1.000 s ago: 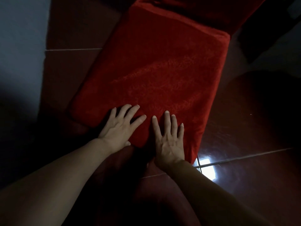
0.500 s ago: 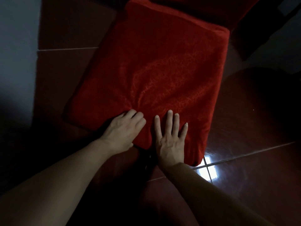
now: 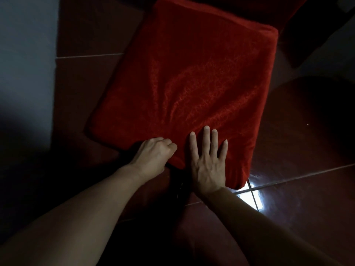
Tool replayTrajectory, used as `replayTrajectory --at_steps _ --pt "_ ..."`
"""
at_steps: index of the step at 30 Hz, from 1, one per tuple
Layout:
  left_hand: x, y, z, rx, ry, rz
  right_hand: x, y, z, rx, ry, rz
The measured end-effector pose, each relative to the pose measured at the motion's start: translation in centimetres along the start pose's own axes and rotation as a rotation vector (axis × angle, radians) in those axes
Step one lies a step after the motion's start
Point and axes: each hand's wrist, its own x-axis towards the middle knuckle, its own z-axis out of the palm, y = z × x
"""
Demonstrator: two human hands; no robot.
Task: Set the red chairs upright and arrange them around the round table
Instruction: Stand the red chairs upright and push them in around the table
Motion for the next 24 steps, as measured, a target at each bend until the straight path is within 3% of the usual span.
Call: replayTrajectory --at_steps 10,16,24 --pt "-0.4 1.2 -2.2 0.022 -0.077 -0.094 -1.3 -1.2 -0.4 0.019 0.161 -0.044" --pt "-0.4 2.1 -4.7 0.043 -0.037 -0.098 -0.1 0.1 -2.1 -0.068 0.154 -0.086" --pt "-0.5 3.9 -8.5 0.017 0.106 -0.126 1.0 1.4 -6.3 -0.025 0.318 -0.132"
